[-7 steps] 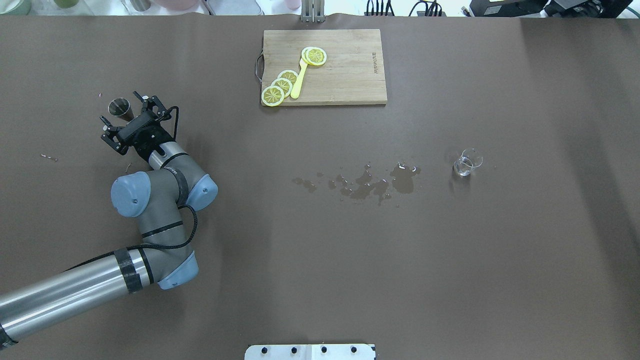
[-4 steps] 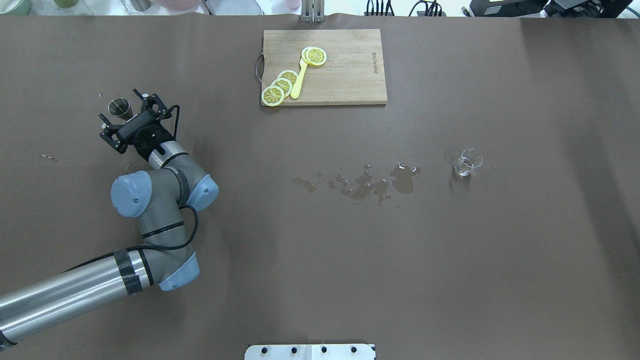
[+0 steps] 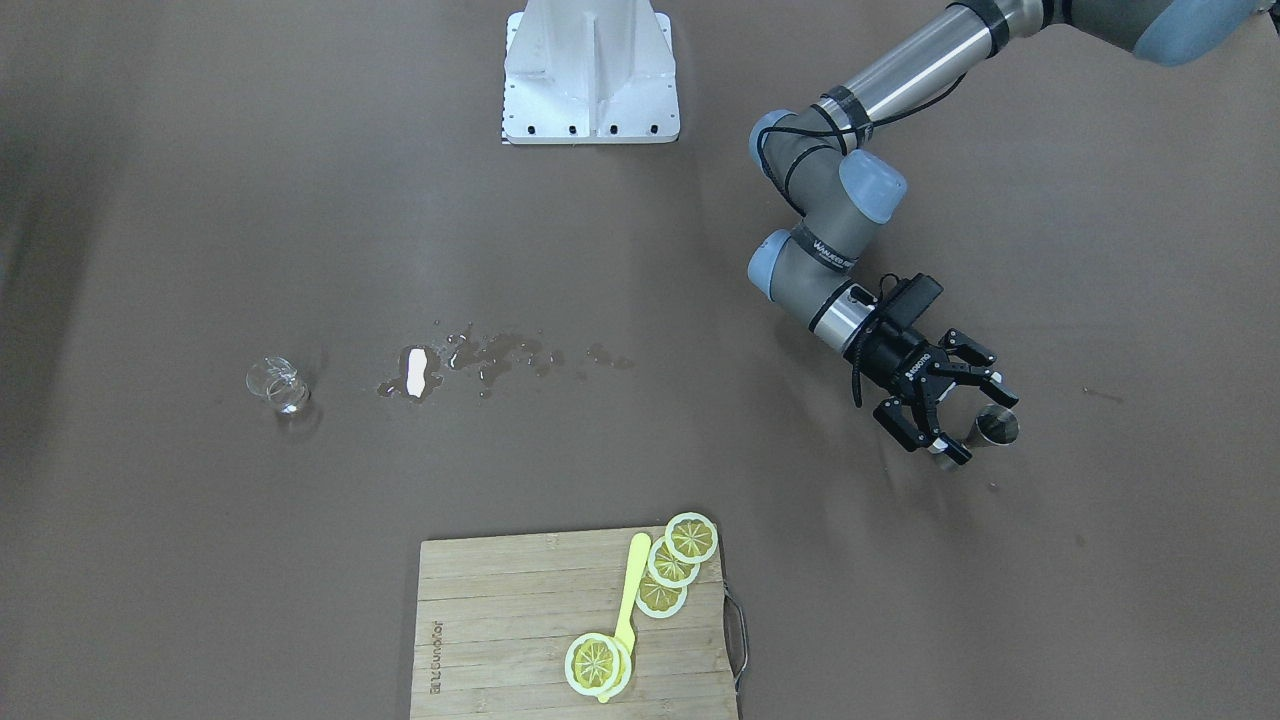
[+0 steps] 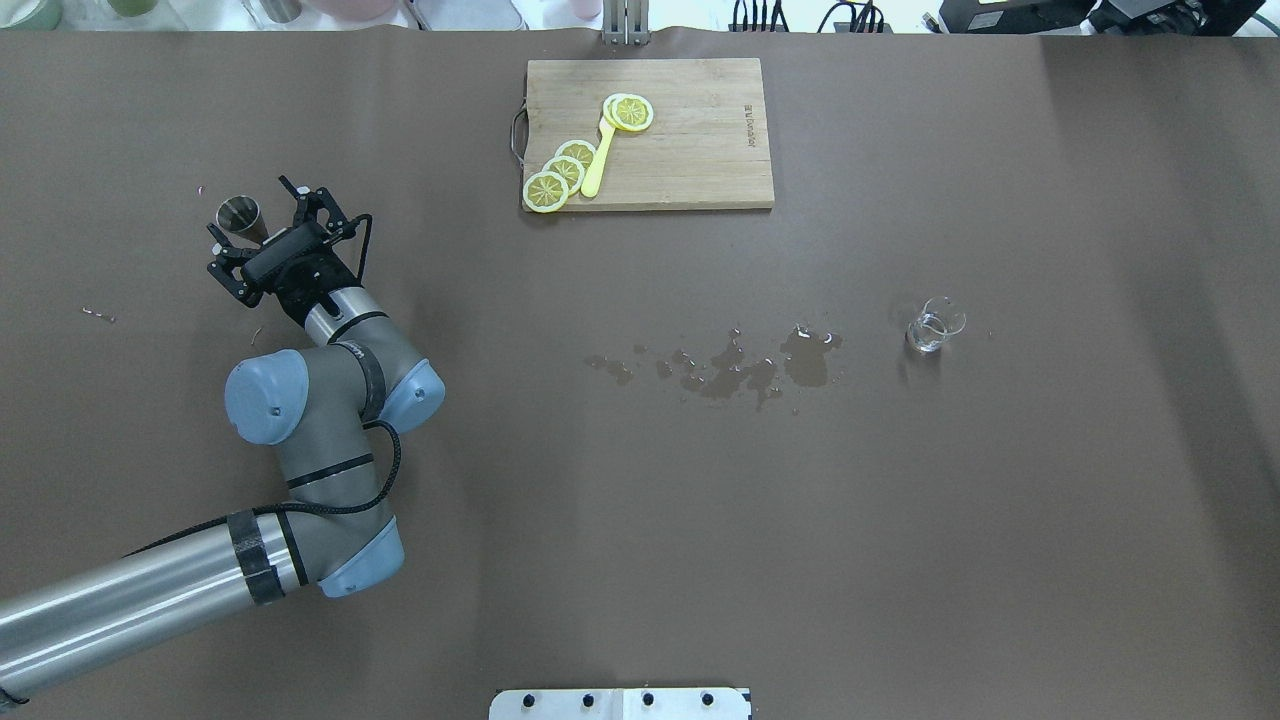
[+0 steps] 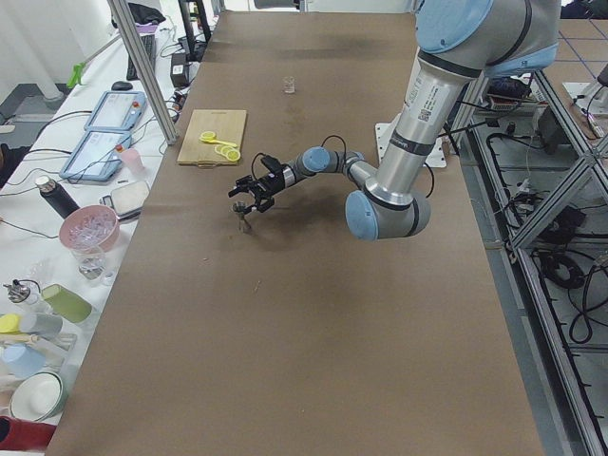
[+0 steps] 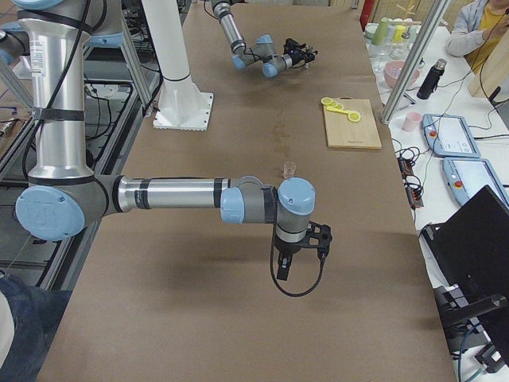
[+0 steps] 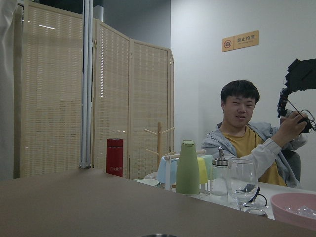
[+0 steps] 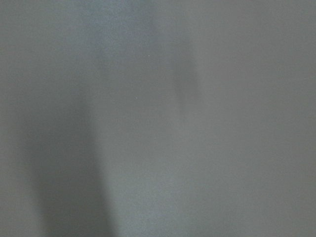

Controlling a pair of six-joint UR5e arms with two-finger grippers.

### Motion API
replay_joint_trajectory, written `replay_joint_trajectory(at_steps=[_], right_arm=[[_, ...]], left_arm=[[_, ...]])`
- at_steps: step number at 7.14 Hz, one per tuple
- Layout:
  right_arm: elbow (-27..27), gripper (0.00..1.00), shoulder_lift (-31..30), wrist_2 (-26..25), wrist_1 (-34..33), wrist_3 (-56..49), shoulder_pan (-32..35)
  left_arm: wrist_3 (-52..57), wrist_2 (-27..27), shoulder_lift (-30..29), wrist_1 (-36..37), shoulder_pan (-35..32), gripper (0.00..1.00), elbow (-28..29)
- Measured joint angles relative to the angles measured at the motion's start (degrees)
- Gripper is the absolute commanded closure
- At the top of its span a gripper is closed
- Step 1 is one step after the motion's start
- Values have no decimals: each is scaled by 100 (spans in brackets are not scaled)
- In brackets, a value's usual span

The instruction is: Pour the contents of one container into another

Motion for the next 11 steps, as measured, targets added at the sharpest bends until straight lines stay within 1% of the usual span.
replay_joint_trajectory(at_steps=[2,3,4,6,9,11], right_arm=[[4,0,-3,-4,0,5,0],[4,0,-2,-7,0,8,0],[4,0,-1,-3,0,8,0],[4,0,2,5,0,9,0],[4,0,-2,4,0,9,0],[4,0,3,0,0,9,0]], left_arm=[[-252,59,20,371,69,1,-147],[-347,91,82,497,112,1,-313],[-387,105,205,610,143,1,-581],[-377,118,598,853,163,1,-1291],[-165,223,752,1074,149,1,-1856],[17,198,740,946,125,1,-2011]])
